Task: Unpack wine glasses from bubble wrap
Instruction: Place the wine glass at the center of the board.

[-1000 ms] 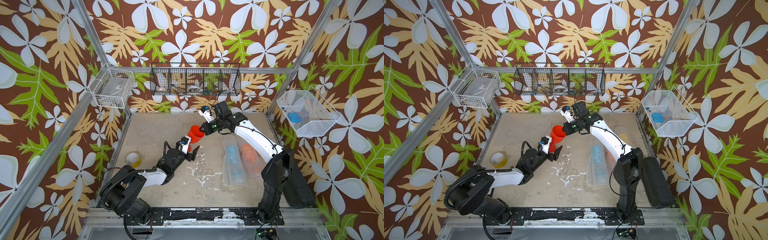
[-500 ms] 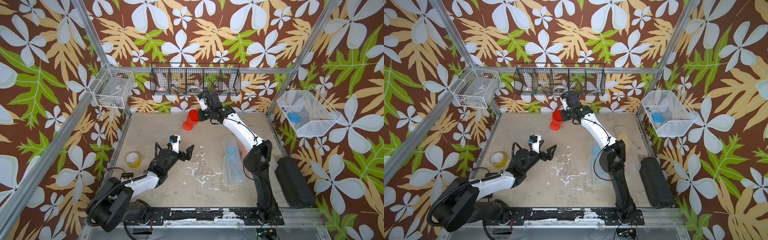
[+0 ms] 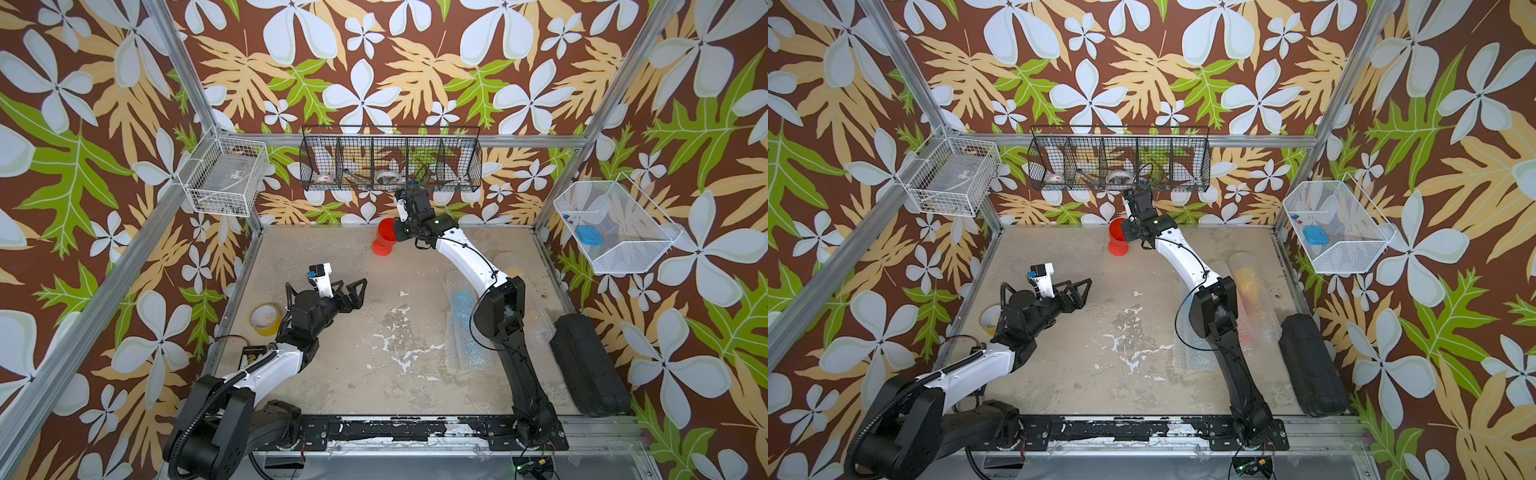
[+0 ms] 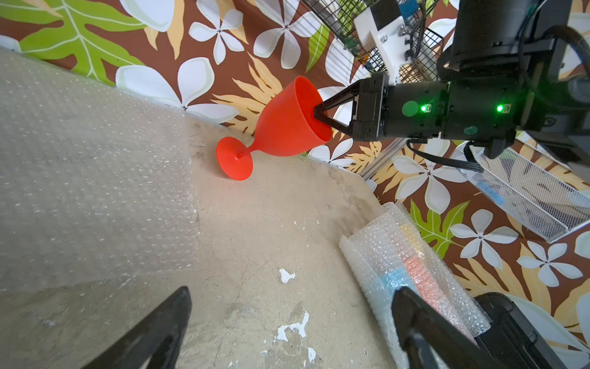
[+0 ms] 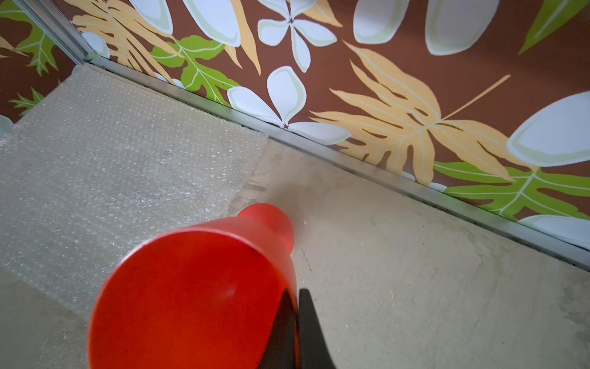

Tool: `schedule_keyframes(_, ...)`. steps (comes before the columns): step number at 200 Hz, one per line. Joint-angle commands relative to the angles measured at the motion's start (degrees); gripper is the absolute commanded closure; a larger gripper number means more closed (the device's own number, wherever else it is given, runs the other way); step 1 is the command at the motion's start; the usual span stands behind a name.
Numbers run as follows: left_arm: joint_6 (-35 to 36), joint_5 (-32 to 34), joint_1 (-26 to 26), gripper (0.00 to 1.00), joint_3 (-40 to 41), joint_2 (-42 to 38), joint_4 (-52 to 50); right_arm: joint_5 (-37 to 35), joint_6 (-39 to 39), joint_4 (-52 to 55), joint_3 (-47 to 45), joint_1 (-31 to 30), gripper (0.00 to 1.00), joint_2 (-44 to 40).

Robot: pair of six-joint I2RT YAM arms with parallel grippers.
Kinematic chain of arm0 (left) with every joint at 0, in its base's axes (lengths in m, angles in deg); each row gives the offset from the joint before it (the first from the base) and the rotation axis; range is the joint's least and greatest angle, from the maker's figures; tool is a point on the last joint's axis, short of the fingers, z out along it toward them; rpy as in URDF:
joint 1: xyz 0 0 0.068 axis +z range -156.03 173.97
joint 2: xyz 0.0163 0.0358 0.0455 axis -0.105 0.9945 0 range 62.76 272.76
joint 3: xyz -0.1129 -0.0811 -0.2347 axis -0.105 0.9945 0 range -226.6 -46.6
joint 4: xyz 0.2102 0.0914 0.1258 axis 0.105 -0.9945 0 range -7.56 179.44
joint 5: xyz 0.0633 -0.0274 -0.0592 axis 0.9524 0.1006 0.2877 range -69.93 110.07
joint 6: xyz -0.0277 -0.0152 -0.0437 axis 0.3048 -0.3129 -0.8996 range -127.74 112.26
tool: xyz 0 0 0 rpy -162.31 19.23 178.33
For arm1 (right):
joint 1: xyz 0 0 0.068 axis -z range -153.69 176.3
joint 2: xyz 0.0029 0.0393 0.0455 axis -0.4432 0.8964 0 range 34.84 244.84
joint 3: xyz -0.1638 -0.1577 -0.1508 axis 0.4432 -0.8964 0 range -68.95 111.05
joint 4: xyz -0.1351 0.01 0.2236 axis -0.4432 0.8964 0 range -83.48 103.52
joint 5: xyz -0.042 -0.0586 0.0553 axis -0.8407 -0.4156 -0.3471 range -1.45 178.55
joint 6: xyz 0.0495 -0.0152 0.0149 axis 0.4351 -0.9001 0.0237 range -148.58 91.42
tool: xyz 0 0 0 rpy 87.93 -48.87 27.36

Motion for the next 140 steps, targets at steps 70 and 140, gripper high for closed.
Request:
schedule_keyframes(70, -0.5, -2.2, 0.5, 0.0, -0.9, 0.6, -2.3, -0.1, 0.7, -1.8, 1.4, 0.5, 1.0, 2.1)
schedule_keyframes(140, -0.1, -1.9, 0.5, 0.0, -1.7, 0.8, -2.7, 1.1, 1.1, -2.0, 1.9, 0.5, 0.95, 3.1)
